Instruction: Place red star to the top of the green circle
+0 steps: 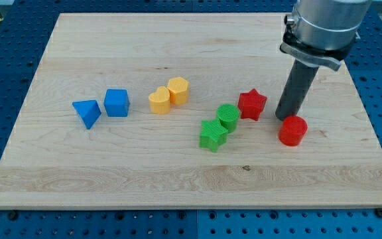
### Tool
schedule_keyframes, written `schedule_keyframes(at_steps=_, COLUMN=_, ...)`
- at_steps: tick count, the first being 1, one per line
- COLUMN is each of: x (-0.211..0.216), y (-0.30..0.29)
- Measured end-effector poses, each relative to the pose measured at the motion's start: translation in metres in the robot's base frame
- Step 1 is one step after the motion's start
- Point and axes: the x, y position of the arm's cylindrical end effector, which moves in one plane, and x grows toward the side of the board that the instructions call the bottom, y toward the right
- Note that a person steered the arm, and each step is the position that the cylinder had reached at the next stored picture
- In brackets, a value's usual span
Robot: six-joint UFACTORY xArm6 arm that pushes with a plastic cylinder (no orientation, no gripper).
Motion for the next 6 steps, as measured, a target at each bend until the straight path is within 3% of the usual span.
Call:
schedule_keyframes(at_steps=1, x=-0.016, y=-0.029)
schedule_keyframes(at_steps=3, x=-0.105, y=-0.084)
schedule_keyframes(at_steps=4, x=-0.128, y=-0.104)
schedule_keyframes(at_steps=6, x=-0.132, y=-0.092)
